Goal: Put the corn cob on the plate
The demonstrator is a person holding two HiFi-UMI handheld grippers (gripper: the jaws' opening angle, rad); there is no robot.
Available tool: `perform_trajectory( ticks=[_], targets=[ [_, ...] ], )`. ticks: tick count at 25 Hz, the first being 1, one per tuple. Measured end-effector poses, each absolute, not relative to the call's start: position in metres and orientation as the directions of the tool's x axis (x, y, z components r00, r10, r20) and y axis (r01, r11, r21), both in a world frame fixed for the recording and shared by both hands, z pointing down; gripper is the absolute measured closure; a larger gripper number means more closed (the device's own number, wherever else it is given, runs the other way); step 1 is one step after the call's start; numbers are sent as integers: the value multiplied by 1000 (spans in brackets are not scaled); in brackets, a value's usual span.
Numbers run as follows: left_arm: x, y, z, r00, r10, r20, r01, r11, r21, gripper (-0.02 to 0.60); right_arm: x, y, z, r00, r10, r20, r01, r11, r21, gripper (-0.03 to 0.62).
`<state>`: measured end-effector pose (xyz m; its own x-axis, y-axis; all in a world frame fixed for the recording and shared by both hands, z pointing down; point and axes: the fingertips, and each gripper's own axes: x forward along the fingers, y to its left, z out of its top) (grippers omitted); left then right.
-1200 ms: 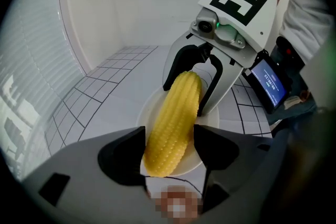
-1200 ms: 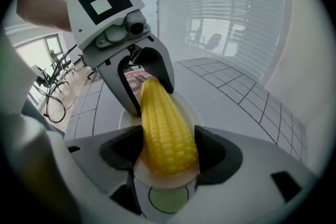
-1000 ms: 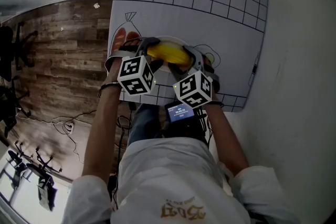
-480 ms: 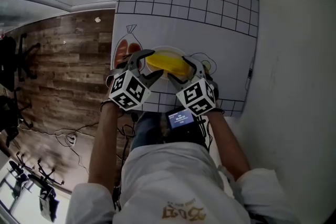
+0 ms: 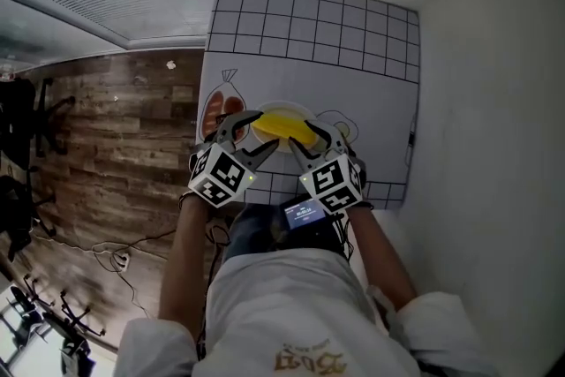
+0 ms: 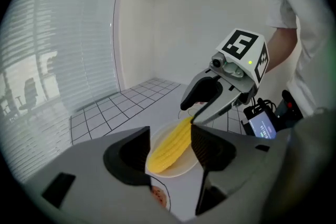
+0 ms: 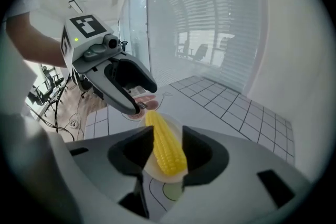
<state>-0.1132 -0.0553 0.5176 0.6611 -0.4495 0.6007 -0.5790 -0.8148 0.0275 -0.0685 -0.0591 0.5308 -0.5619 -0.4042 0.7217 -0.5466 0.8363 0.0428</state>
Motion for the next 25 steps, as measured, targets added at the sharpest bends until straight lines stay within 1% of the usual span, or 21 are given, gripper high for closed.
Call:
perform_trajectory(
  ticks=[1, 2, 3, 4, 5, 8, 14, 21, 25],
  targets=[
    [-114, -54, 514, 665, -455, 592, -588, -808, 39, 366, -66, -61, 525, -561, -424, 711, -557, 829, 54, 460],
    [-116, -54, 508, 668, -466, 580, -599, -799, 48, 446, -64, -61, 520, -560, -442, 701, -566, 822, 66, 545],
    [-118, -53, 502, 668, -482, 566, -613, -789, 51, 514, -62, -61, 514, -561, -456, 691, -572, 817, 75, 583],
    [-120, -54, 496, 667, -500, 553, -625, -779, 49, 551, -60, -61, 508, -562, -468, 682, -578, 812, 82, 586],
    [-122, -54, 489, 664, -516, 540, -636, -771, 45, 569, -58, -61, 503, -564, -480, 671, -584, 807, 87, 586],
    [-127, -59, 466, 660, -570, 490, -671, -740, 43, 574, -52, -62, 483, -576, -521, 630, -611, 786, 92, 586],
    [-143, -58, 414, 652, -681, 332, -737, -673, 67, 574, -38, -63, 437, -589, -618, 521, -679, 728, 96, 586],
    [-154, -55, 362, 590, -781, 206, -799, -602, 8, 574, -26, -69, 385, -578, -713, 397, -752, 654, 80, 586],
    [-151, -53, 339, 582, -797, 160, -803, -594, -42, 574, -26, -68, 359, -571, -751, 331, -779, 623, 68, 588]
  ],
)
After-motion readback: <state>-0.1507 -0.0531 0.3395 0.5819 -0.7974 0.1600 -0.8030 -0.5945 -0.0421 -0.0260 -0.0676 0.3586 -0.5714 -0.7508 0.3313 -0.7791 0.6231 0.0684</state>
